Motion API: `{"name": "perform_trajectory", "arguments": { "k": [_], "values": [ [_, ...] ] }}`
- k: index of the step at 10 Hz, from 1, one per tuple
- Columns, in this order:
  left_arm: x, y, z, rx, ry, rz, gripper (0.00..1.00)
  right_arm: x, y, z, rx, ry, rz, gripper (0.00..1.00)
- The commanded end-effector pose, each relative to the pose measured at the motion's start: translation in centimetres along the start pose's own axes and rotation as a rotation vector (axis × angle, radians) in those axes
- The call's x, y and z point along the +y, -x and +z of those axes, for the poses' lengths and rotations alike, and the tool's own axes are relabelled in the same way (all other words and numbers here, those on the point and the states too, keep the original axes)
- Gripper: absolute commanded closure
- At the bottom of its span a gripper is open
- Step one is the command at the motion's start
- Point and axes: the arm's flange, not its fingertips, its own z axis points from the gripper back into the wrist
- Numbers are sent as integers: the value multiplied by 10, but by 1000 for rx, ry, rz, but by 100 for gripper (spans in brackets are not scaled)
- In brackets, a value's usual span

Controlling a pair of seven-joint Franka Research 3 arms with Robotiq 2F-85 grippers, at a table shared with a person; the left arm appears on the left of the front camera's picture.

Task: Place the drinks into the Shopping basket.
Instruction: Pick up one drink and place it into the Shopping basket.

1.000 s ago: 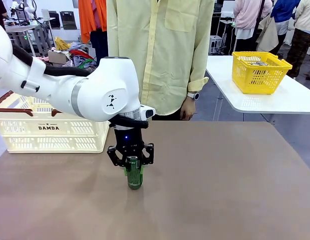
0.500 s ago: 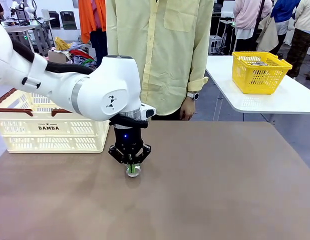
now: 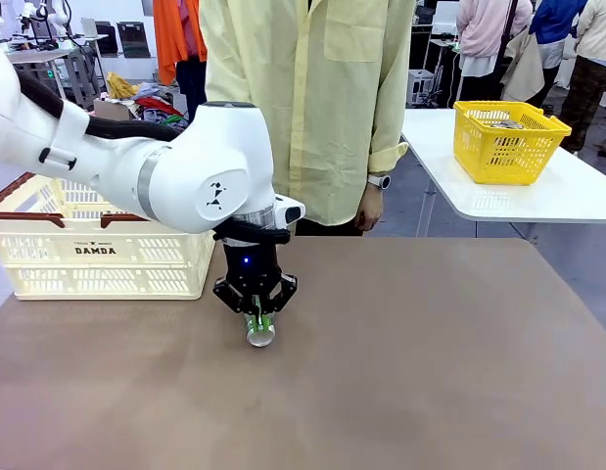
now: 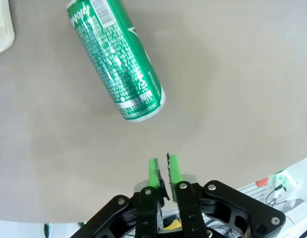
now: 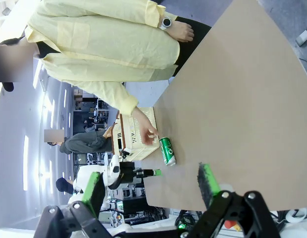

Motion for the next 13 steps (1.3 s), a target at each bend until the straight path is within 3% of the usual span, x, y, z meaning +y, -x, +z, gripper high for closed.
{"name": "perform_trajectory", "arguments": {
  "k": [1, 3, 4, 5, 6, 7, 8, 9, 13],
  "values": [
    [29, 27, 59, -97, 162, -77, 0, 2, 0, 1, -3, -16, 13, 0],
    [102, 77, 151, -190, 359, -119, 0, 2, 0, 1, -3, -16, 13, 0],
    [158, 100, 190, -184, 478, -168, 0, 2, 0, 1, -3, -16, 13, 0],
    [228, 120, 229, -196, 554, -136, 0, 2, 0, 1, -3, -16, 13, 0],
    [311, 142, 266, -283, 593, -25, 0, 2, 0, 1, -3, -16, 13, 0],
    [369, 161, 281, -323, 693, 23, 0, 2, 0, 1, -3, -16, 13, 0],
    [399, 177, 280, -353, 709, 128, 0, 2, 0, 1, -3, -16, 13, 0],
    [406, 187, 276, -378, 721, 121, 0, 2, 0, 1, -3, -16, 13, 0],
    [406, 190, 259, -364, 711, 135, 0, 2, 0, 1, -3, -16, 13, 0]
  ]
}}
